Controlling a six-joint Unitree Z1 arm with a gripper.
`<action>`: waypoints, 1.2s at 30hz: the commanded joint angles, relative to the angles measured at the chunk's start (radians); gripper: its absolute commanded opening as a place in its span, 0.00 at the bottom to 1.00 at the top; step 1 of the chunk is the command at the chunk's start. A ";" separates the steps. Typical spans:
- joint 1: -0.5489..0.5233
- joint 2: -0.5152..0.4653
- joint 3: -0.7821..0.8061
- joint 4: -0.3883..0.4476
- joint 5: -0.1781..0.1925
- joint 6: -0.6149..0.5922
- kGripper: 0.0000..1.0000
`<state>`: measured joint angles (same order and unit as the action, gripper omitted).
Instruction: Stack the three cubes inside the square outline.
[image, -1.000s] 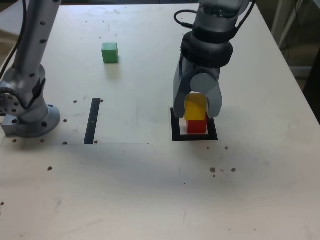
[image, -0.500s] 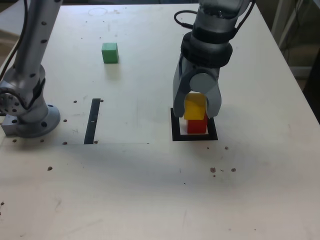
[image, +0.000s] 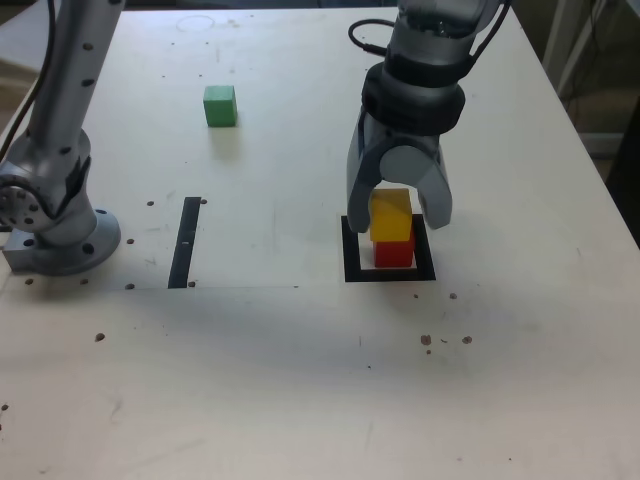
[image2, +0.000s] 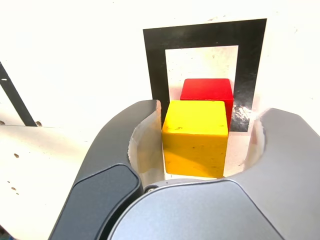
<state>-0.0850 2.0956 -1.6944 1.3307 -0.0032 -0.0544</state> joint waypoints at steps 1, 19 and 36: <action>0.002 -0.014 0.000 0.005 0.002 -0.001 0.99; 0.193 -0.358 0.210 0.163 0.099 0.143 1.00; 0.611 -0.465 0.408 0.065 0.232 0.451 1.00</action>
<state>0.5023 1.6250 -1.2972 1.4170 0.2253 0.3780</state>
